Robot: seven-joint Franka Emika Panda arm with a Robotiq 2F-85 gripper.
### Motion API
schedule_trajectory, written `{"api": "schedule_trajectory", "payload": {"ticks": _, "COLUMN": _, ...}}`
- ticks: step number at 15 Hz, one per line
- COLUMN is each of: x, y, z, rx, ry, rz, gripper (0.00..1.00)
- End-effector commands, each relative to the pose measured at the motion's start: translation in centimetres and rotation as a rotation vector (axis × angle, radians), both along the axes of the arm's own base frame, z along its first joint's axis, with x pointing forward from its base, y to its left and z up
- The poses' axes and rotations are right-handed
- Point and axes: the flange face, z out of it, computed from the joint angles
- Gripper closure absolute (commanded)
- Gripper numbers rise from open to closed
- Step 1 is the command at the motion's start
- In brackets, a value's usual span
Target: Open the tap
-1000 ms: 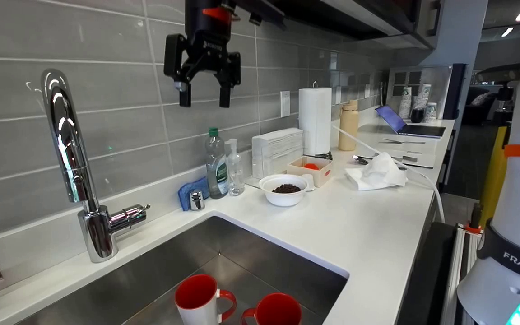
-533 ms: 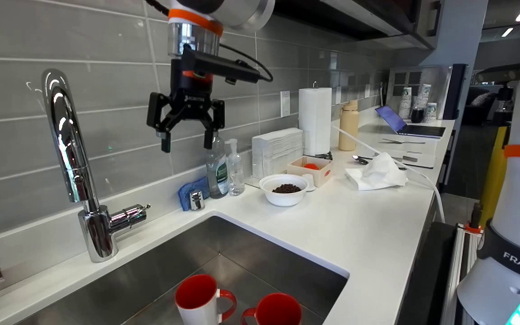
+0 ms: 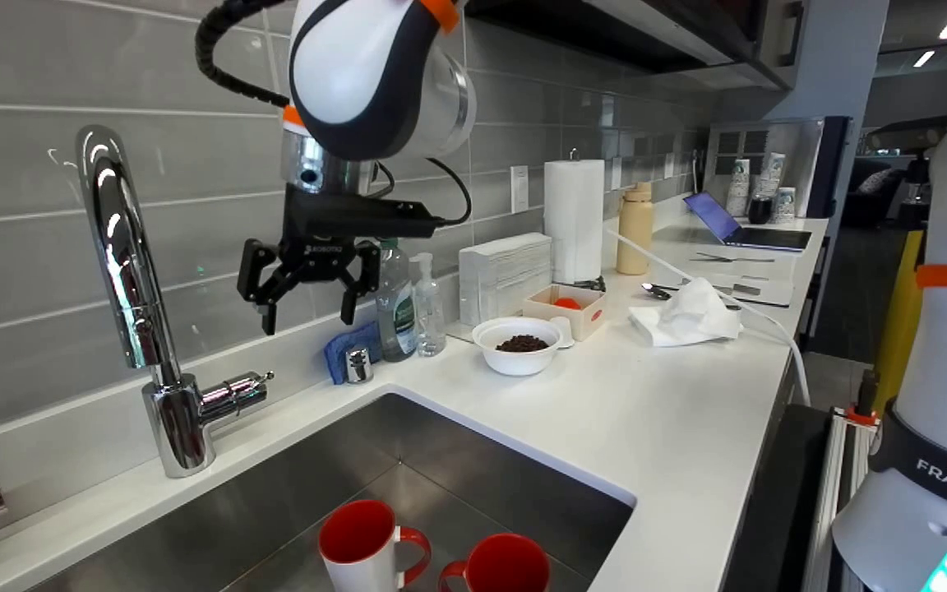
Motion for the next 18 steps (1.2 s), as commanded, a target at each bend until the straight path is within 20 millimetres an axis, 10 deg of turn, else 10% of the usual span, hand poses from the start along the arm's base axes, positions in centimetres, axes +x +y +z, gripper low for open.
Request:
{"api": "schedule_trajectory", "payload": {"ticks": 1, "x": 0.8, "y": 0.9, "z": -1.9, "rx": -0.012, "ry": -0.046, "rz": -0.016, "gripper": 0.0}}
{"api": "schedule_trajectory", "payload": {"ticks": 18, "x": 4.2, "y": 2.1, "z": -7.6, "rx": -0.024, "ry": -0.059, "rz": -0.041, "gripper": 0.0}}
